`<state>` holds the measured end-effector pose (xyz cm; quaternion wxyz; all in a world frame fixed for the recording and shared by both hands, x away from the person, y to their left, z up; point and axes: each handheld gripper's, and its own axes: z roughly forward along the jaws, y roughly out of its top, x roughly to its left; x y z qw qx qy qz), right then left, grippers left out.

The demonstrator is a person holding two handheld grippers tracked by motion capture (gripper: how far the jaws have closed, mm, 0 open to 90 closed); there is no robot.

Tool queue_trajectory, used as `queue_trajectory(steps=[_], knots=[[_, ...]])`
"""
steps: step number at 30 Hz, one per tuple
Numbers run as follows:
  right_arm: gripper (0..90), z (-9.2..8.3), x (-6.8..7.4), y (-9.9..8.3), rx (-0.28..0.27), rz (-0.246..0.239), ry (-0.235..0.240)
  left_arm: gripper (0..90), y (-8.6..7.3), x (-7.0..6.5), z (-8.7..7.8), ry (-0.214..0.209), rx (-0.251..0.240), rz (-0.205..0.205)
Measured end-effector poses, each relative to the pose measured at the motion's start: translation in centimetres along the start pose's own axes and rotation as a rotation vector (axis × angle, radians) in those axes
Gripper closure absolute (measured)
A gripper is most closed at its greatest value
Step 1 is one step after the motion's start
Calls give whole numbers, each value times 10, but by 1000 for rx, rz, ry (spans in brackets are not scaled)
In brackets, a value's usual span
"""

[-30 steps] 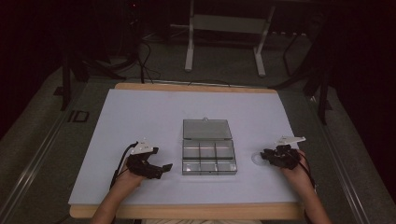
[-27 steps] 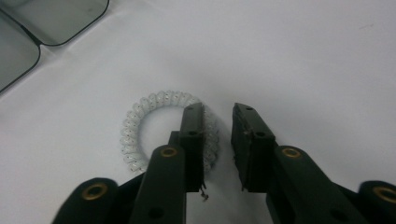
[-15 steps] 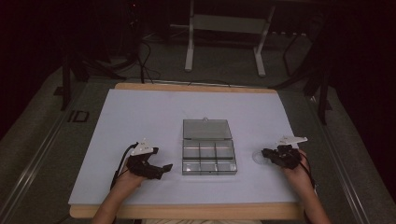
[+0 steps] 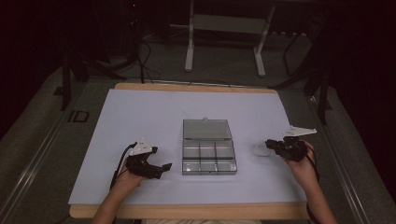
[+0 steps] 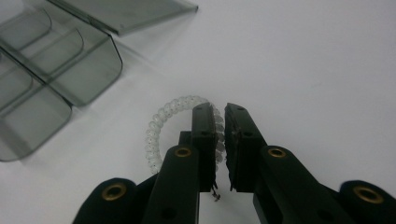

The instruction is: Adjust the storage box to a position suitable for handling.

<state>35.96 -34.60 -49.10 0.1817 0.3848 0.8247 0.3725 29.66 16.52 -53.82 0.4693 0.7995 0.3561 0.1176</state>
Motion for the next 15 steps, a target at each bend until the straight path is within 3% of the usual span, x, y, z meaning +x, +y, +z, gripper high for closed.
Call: queue_trajectory(steps=[15], knots=[[829, -13, 11, 39, -55, -61, 8, 86, 0, 0, -1, -1, -11, 0]])
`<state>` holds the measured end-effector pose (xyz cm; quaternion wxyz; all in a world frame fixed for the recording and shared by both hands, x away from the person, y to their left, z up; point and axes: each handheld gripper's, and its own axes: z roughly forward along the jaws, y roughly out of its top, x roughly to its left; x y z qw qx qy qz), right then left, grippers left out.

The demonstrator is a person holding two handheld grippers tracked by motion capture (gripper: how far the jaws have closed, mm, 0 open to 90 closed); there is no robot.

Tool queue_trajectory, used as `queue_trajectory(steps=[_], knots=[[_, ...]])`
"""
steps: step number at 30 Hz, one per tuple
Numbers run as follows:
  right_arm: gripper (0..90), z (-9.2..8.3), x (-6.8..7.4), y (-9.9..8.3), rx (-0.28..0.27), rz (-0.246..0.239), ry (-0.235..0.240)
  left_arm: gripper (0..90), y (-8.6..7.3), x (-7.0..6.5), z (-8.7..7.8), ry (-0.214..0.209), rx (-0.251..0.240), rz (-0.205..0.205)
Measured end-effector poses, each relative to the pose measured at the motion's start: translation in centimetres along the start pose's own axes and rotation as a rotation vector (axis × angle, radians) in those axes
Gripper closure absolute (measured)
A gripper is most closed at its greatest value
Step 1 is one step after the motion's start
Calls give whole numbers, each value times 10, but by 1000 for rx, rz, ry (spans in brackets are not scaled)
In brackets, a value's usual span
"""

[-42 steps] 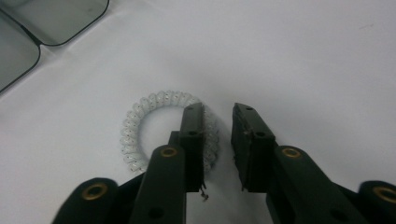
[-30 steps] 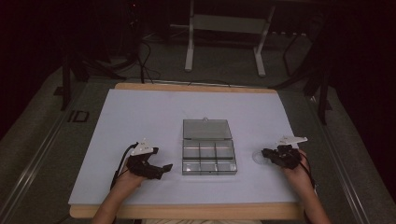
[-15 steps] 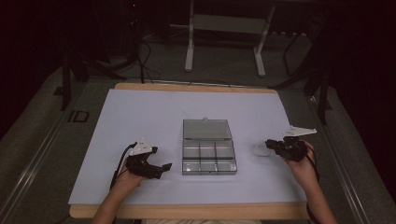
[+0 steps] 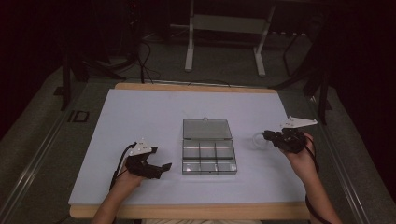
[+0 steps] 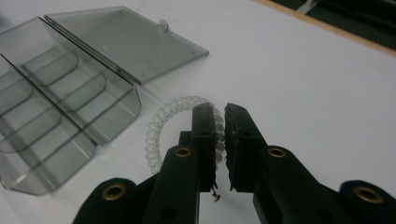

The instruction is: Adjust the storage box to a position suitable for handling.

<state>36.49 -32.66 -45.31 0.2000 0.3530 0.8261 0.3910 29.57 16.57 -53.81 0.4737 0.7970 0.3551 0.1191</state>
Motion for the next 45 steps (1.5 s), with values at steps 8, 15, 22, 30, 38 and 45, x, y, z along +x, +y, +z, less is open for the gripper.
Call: queue_trajectory(steps=[8, 15, 22, 30, 38, 45], knots=[[829, 0, 8, 26, -40, -26, 20, 86, -1, 0, 0, 6, 5, 7], [829, 6, 18, 47, -61, -54, 45, 87, -1, -1, -2, 13, -12, 13], [830, 20, 30, 58, -64, -67, 81, 87, -2, -1, -3, 11, -10, 10], [829, 35, 45, 70, -72, -86, 130, 87, -3, -2, -2, 6, 0, 14], [830, 55, 64, 79, -76, -106, 197, 86, -3, -1, -3, 7, -14, 8], [829, 74, 79, 80, -63, -136, 265, 86, -3, -1, -2, 6, -12, 13]])
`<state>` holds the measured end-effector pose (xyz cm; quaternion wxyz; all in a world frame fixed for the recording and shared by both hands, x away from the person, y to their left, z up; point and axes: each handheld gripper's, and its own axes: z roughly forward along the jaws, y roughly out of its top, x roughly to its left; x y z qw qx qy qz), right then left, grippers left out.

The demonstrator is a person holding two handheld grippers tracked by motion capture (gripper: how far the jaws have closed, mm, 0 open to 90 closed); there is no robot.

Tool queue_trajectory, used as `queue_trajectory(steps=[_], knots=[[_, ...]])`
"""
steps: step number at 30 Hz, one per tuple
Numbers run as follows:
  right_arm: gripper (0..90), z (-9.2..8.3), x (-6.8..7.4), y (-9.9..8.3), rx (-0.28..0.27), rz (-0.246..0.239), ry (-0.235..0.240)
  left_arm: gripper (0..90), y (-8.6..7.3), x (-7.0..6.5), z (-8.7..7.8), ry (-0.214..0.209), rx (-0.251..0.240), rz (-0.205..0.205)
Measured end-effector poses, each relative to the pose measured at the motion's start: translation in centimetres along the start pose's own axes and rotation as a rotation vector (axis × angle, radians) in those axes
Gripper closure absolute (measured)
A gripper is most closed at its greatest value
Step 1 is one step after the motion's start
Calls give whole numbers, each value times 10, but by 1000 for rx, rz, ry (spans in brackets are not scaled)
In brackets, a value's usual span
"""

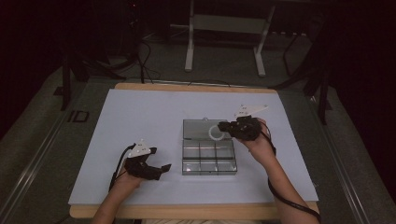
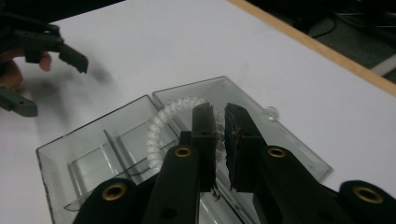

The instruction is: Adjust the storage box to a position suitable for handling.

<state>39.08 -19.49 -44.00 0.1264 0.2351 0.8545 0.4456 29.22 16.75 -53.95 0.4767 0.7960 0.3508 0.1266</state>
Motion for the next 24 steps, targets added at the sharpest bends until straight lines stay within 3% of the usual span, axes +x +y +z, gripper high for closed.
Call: queue_trajectory(steps=[10, 24], knots=[[829, 30, 7, -12, 62, -21, 55, 86, -1, 0, 1, -5, 6, -5], [829, 55, 9, -33, 152, -28, 67, 86, -1, 1, 1, -13, 16, -9]])
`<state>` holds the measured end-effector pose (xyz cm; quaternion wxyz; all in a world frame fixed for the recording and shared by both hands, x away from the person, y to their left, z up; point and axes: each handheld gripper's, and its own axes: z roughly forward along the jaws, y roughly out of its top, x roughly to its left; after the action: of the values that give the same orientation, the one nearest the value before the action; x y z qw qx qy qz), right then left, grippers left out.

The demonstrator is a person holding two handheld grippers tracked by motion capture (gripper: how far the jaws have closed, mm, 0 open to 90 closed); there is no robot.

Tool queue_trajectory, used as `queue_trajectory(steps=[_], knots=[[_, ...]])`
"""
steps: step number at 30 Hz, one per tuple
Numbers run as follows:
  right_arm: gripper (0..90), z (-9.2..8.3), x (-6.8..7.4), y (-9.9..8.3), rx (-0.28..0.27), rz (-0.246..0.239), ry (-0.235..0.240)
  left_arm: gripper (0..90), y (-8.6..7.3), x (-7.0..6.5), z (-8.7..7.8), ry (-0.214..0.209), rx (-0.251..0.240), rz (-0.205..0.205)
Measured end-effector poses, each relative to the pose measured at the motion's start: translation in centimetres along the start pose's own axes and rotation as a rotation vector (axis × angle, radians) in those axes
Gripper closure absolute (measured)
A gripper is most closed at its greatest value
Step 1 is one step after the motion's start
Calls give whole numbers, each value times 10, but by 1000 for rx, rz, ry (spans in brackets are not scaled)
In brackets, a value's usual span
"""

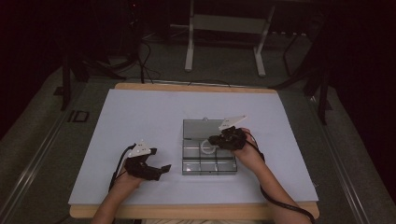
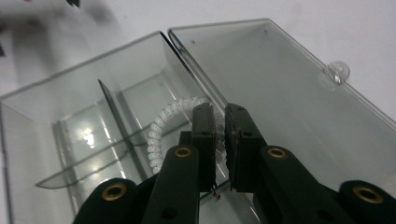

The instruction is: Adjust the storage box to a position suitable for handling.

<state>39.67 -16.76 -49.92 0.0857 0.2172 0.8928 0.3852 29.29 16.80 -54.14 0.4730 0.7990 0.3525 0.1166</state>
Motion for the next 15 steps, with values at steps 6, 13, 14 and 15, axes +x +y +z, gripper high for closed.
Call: queue_trajectory(steps=[6, 13, 14, 15], knots=[[829, 6, -2, -4, 24, -1, 0, 86, -1, 1, 1, -2, 1, -3], [828, 12, 0, -4, 40, -2, 20, 86, -1, 1, 2, -3, 6, 1], [828, 13, 2, -4, 49, -9, 19, 86, -1, 1, 1, -3, 5, 1], [828, 14, 2, -4, 56, -11, 21, 86, -1, 1, 1, -3, 4, 0]])
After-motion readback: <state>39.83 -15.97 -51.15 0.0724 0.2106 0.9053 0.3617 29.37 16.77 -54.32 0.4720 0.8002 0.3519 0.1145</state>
